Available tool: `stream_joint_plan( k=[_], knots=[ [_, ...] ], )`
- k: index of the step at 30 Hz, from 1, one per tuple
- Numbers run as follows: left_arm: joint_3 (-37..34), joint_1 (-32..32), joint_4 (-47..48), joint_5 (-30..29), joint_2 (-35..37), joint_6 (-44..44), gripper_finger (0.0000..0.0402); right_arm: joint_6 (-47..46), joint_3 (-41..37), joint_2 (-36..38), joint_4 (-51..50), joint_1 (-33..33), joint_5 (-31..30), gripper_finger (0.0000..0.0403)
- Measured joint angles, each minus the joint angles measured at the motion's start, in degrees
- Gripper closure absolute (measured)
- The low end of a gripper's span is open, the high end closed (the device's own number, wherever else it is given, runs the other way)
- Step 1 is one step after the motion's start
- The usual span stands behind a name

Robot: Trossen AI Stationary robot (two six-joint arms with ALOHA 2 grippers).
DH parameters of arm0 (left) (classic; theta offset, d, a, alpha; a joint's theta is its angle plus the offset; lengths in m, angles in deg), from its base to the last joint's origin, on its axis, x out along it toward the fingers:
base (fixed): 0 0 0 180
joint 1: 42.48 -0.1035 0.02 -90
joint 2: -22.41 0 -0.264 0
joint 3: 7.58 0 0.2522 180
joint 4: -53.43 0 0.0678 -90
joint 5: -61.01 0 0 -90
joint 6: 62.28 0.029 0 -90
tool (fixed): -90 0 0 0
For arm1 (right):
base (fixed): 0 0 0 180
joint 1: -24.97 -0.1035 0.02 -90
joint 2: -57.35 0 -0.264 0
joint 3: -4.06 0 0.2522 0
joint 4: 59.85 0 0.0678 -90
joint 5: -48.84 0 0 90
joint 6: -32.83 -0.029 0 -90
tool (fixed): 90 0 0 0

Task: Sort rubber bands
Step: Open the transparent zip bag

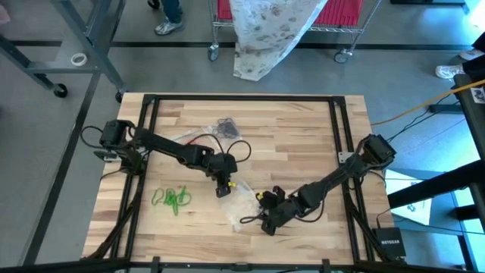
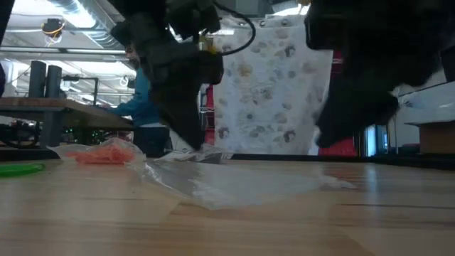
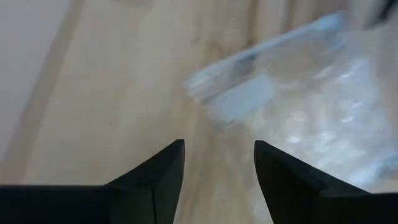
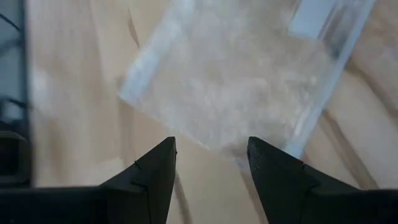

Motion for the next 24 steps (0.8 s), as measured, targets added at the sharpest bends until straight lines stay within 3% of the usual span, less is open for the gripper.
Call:
stream_joint_plan(
  k=[5, 14, 18, 24],
  knots=[
    [0.0, -1.6, -2.8, 6.5, -0.8, 1.9, 0.0215, 2.4, 0.0, -3.8, 0.4, 0.1, 0.4, 0.0210],
    [0.0, -2.0, -5.1, 6.4, -5.7, 3.2, 0.0215, 2.5, 0.2, -8.1, 5.0, 0.1, -3.8, 0.0210],
    [0.2, -1.7, -5.9, 10.0, -7.2, 1.9, 0.0215, 2.6, 0.1, -9.0, 6.2, 0.0, -8.0, 0.0210],
    [0.1, -0.1, -9.1, 10.8, -7.6, 1.8, 0.0217, 2.8, 0.1, -9.8, 6.4, 0.1, -10.5, 0.0210]
  ],
)
